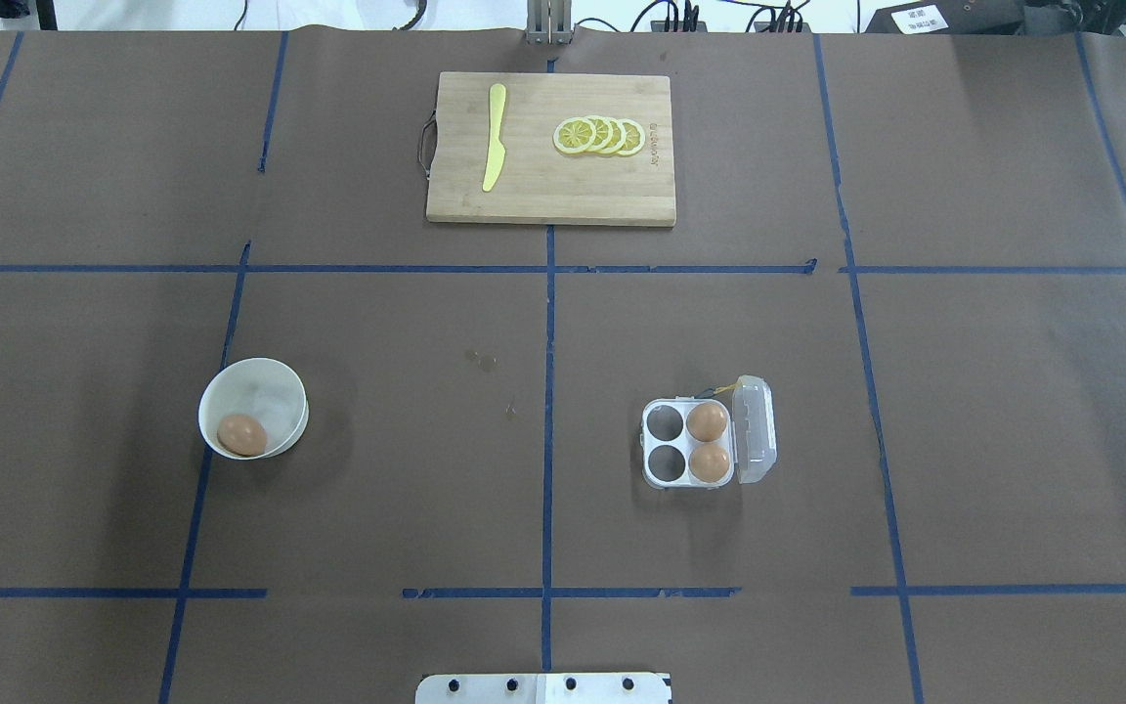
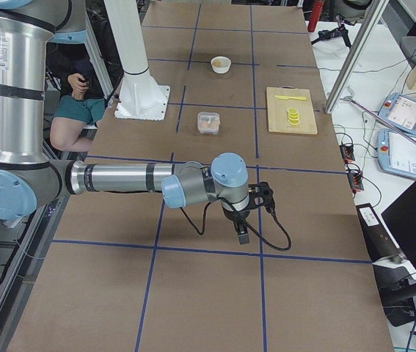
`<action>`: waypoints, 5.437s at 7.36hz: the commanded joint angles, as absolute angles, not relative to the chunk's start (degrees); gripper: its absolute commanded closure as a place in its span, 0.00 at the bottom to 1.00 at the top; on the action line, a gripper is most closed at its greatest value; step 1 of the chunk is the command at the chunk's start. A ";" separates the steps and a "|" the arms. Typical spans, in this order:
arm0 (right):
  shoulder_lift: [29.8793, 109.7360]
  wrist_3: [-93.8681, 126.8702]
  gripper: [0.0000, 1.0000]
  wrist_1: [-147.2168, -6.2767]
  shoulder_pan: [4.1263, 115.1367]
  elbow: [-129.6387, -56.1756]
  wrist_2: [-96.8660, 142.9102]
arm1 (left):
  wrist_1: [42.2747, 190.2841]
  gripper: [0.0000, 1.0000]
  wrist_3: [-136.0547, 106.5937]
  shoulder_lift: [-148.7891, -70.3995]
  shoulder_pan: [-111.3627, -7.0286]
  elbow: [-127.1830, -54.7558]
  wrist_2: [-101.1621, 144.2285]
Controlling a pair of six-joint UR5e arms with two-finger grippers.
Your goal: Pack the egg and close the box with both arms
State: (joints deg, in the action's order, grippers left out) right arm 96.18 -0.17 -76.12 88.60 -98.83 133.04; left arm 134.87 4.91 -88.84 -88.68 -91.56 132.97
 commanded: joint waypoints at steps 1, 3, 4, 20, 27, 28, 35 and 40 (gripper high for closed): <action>96.24 0.09 0.00 -75.41 88.51 -98.88 134.21 | 137.28 0.00 1.33 -89.03 -85.02 -92.72 135.33; 96.15 0.35 0.00 -75.41 88.59 -98.96 134.21 | 137.55 0.00 -13.88 -88.95 -79.93 -96.38 134.74; 96.15 0.35 0.00 -75.41 88.59 -98.96 134.30 | 137.55 0.00 -19.54 -88.77 -77.20 -99.37 134.39; 97.12 0.00 0.00 -75.41 88.59 -98.88 134.30 | 128.06 0.00 -41.69 -90.87 -36.29 -109.34 111.42; 97.82 -0.09 0.00 -75.32 88.59 -99.14 134.30 | 121.20 0.15 -35.68 -95.45 -38.23 -106.17 111.80; 97.91 -0.17 0.00 -75.32 88.59 -99.05 134.30 | 121.11 0.15 -35.77 -95.45 -38.23 -106.26 111.80; 98.26 -0.26 0.00 -75.32 88.59 -98.96 134.30 | 121.11 0.14 -35.86 -95.36 -37.35 -105.73 111.71; 98.44 -0.26 0.00 -75.32 88.59 -98.88 134.30 | 121.11 0.14 -36.04 -95.36 -36.04 -105.91 110.57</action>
